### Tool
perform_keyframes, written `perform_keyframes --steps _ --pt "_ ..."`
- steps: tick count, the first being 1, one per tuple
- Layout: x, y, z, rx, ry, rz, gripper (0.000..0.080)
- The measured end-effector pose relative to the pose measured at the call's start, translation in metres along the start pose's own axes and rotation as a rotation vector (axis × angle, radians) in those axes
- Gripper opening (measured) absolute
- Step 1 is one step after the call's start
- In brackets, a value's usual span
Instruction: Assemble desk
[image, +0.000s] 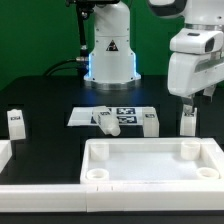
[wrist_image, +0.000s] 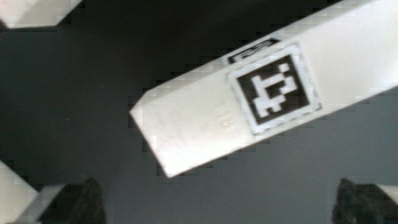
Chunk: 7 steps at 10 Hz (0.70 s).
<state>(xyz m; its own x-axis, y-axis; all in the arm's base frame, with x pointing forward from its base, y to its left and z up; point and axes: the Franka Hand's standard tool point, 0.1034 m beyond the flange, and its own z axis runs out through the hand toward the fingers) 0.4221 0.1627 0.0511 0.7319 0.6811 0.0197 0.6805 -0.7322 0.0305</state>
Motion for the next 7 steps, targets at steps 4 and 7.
perform_keyframes --steps 4,7 --pt "0.001 0.007 -0.001 0.039 -0.028 0.371 0.0649" --pt "0.003 0.02 -0.001 0.095 -0.042 0.774 0.0649"
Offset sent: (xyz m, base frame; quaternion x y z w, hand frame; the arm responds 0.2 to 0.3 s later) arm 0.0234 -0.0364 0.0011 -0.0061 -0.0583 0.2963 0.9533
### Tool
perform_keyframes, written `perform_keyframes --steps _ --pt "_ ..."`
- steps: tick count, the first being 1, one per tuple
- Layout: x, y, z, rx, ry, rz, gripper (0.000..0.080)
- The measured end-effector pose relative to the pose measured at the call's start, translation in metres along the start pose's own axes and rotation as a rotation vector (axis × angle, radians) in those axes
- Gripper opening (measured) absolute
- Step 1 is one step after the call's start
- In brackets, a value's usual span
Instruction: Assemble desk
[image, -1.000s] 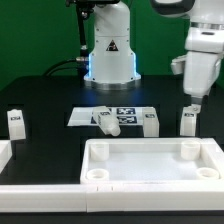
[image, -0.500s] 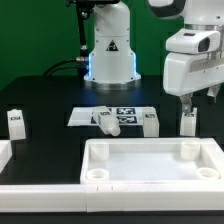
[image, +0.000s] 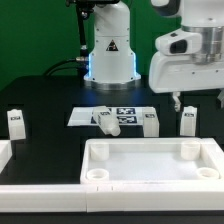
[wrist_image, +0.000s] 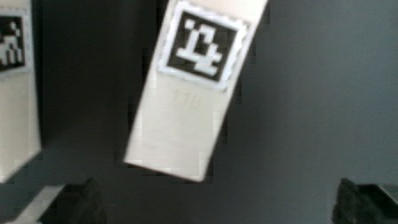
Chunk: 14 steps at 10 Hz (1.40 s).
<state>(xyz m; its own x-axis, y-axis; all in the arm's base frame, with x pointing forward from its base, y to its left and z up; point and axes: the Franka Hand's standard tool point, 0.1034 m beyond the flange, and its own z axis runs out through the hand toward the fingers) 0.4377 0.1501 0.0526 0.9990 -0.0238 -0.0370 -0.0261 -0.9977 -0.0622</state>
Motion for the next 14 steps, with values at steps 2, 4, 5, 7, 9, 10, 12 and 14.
perform_keyframes --steps 2,4,5,7,9,10,12,14 --pt "-0.003 -0.006 0.001 0.008 -0.005 0.075 0.0649" --pt "-0.005 -0.006 0.002 0.017 -0.029 0.164 0.0649" --pt "-0.006 0.002 0.003 0.003 -0.119 0.175 0.0649" --pt "0.001 0.007 0.005 0.021 -0.237 0.251 0.0649" --pt "-0.003 0.008 0.01 0.05 -0.411 0.281 0.0649" --pt "-0.002 0.01 0.01 0.054 -0.474 0.277 0.0649" --pt "-0.005 0.01 0.014 0.092 -0.588 0.191 0.0649" --pt "0.001 0.006 0.03 0.154 -0.689 0.092 0.0649"
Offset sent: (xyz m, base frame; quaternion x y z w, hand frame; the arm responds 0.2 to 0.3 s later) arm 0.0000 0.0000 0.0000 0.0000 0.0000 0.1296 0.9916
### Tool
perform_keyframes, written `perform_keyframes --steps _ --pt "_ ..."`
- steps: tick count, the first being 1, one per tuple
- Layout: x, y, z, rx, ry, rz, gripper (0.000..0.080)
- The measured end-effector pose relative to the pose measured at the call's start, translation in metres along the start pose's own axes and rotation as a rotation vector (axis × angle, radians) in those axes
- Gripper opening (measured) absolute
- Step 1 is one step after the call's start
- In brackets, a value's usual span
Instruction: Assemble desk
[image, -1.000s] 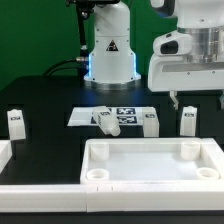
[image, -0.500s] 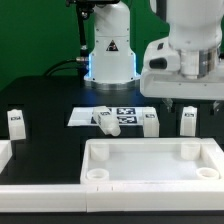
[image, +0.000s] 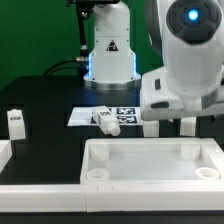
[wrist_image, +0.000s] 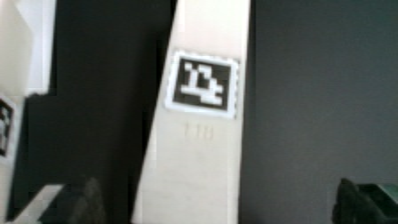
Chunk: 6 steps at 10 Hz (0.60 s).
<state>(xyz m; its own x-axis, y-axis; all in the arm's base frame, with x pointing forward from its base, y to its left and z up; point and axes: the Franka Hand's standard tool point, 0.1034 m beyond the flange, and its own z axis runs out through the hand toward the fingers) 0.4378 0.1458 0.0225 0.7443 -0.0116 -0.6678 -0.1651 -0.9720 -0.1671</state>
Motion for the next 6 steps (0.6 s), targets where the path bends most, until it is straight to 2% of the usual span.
perform_keyframes --steps 3,4,6 --pt "-0.012 0.003 0.006 -0.002 -0.253 0.018 0.0649" --pt "-0.012 0.006 0.01 -0.017 -0.343 0.107 0.0649" --pt "-0.008 0.005 0.01 -0.016 -0.342 0.116 0.0649"
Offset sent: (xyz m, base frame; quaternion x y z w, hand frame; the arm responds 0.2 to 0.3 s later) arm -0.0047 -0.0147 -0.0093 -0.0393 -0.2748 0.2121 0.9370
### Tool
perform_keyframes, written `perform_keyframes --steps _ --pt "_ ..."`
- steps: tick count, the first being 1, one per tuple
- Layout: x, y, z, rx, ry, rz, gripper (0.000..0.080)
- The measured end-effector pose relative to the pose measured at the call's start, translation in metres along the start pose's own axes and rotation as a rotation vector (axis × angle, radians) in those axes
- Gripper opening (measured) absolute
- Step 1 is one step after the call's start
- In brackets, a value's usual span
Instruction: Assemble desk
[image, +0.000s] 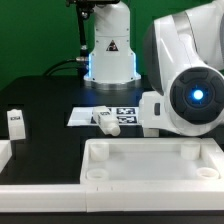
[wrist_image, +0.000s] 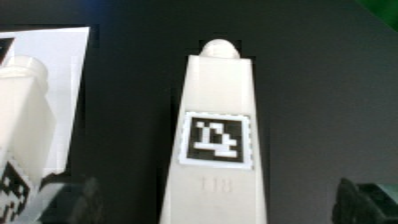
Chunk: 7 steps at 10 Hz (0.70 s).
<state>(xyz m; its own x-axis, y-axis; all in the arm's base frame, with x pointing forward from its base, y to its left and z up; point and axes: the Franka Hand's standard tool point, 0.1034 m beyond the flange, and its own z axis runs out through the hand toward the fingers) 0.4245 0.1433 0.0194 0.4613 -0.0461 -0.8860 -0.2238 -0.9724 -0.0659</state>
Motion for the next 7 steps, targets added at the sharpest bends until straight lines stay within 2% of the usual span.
perform_keyframes --steps 5,6,7 --pt "0.0013 -0.0009 0.0094 -0.007 -0.017 0.091 0.0649" --pt "0.0013 -0.0011 0.0095 -0.007 -0.017 0.091 0.0557" --pt "0.0013 -0.0012 0.0096 -0.007 -0.017 0.091 0.0408"
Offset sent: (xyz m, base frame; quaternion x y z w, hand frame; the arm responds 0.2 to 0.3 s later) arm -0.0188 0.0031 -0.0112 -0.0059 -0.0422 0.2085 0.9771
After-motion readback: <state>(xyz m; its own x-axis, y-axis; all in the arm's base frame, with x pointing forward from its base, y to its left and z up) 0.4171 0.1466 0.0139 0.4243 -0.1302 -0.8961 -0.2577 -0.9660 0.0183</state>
